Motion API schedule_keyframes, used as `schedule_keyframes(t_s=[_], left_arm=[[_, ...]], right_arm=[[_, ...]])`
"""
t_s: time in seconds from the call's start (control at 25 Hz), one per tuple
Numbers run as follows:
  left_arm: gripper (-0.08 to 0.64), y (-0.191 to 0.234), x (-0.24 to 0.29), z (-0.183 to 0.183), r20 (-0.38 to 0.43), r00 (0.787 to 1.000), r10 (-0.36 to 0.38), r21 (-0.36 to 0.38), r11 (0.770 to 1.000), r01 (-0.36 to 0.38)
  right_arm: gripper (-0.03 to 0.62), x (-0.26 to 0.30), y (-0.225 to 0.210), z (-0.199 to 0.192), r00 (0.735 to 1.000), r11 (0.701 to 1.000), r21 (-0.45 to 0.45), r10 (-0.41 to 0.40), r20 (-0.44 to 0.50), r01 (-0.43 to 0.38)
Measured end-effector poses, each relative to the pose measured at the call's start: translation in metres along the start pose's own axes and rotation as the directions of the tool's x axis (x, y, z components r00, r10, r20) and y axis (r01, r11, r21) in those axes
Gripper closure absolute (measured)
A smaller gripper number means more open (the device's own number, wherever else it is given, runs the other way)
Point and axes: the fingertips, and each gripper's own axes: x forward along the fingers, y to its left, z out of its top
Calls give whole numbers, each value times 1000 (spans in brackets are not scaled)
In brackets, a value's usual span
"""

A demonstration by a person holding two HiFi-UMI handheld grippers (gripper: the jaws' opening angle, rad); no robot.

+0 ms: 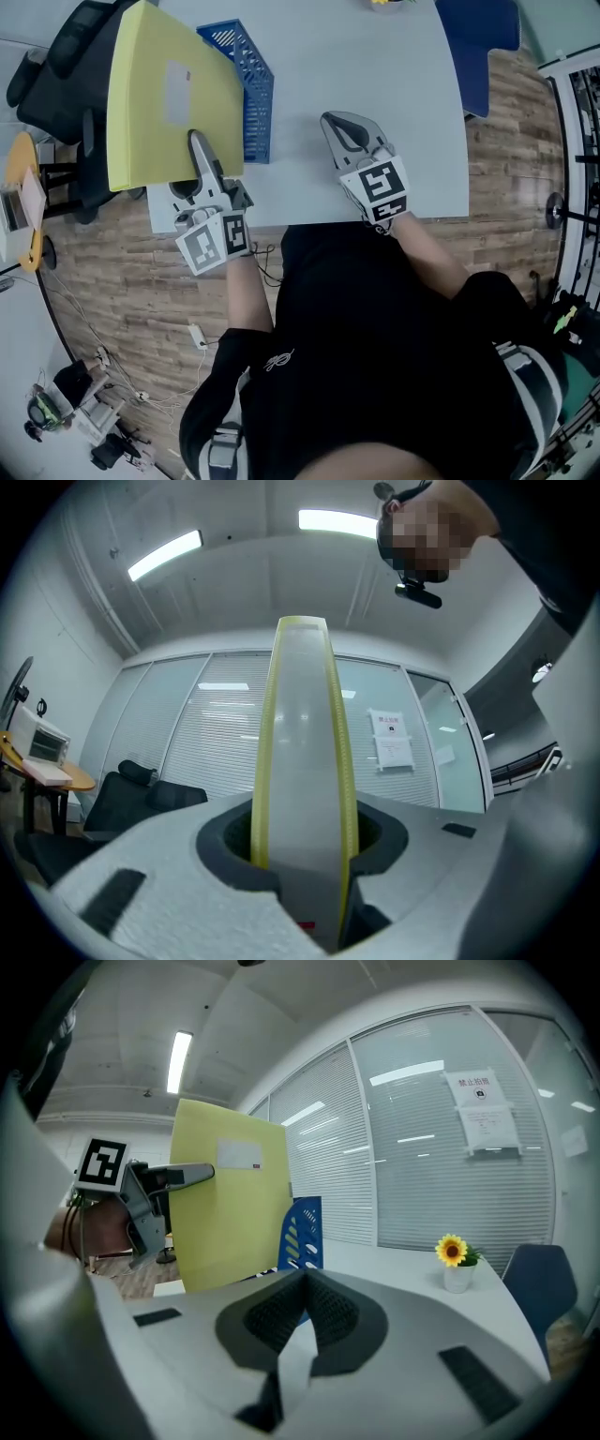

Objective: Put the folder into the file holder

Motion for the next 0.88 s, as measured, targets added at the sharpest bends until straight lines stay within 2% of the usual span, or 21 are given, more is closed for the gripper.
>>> schedule_keyframes(t_s=[0.4, 0.88], left_arm=[[402, 5, 7, -11, 32, 999, 6, -39, 999, -4], [400, 1, 19, -27, 10, 1000, -21, -13, 1000, 21]], right_arm=[[588, 11, 0, -8, 1000, 1000, -15, 7, -28, -7], [588, 23, -3, -17, 999, 1000, 3, -8, -53, 8]])
